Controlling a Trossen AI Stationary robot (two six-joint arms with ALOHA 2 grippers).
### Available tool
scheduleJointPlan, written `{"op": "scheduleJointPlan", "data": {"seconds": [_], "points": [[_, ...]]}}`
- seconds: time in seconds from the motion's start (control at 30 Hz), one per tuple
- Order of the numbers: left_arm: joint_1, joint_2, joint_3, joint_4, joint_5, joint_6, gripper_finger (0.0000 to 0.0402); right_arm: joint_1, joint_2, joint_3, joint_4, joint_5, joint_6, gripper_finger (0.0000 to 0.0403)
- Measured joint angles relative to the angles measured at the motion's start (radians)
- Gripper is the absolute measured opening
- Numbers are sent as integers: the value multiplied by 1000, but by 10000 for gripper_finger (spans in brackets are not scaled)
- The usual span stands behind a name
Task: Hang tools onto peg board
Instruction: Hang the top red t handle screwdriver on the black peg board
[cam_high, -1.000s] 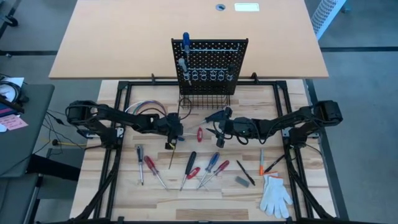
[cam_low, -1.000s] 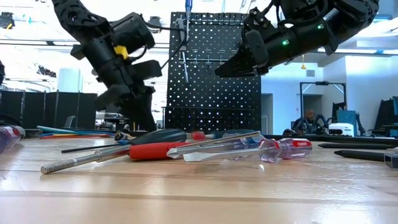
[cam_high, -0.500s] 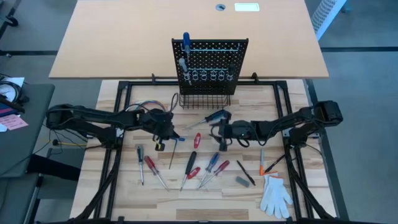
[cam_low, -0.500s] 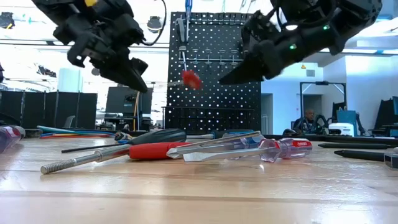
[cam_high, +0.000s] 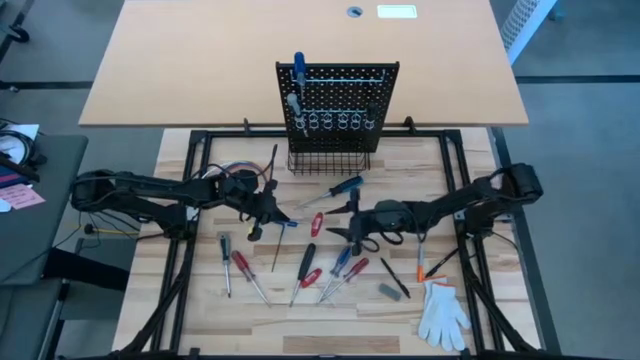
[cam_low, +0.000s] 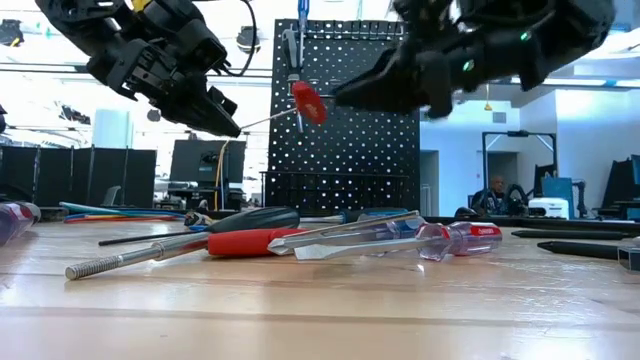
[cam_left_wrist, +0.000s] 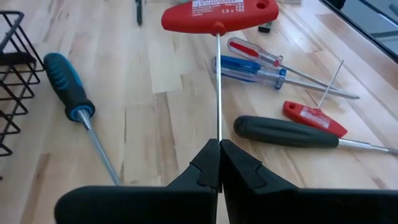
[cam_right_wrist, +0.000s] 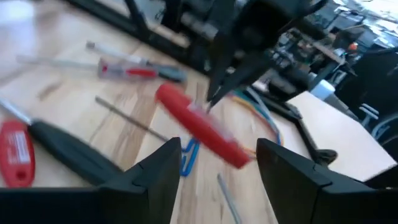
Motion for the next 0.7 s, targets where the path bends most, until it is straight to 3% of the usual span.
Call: {"op": "scheduleJointPlan", "data": {"seconds": [0.17, 0.33, 0.47, 0.7], "points": [[0, 0, -1, -3, 1, -2, 0, 0, 97, 83, -3, 25, -66, 235], [0, 0, -1, -4, 0, -7, 0, 0, 111, 140, -96, 61, -66, 217], [0, 0, -1, -5, 1, -9, 0, 0, 110, 145, -116, 62, -36, 178], [0, 0, 0, -5, 1, -10, 0, 0, 109, 145, -132, 67, -14, 72]]}}
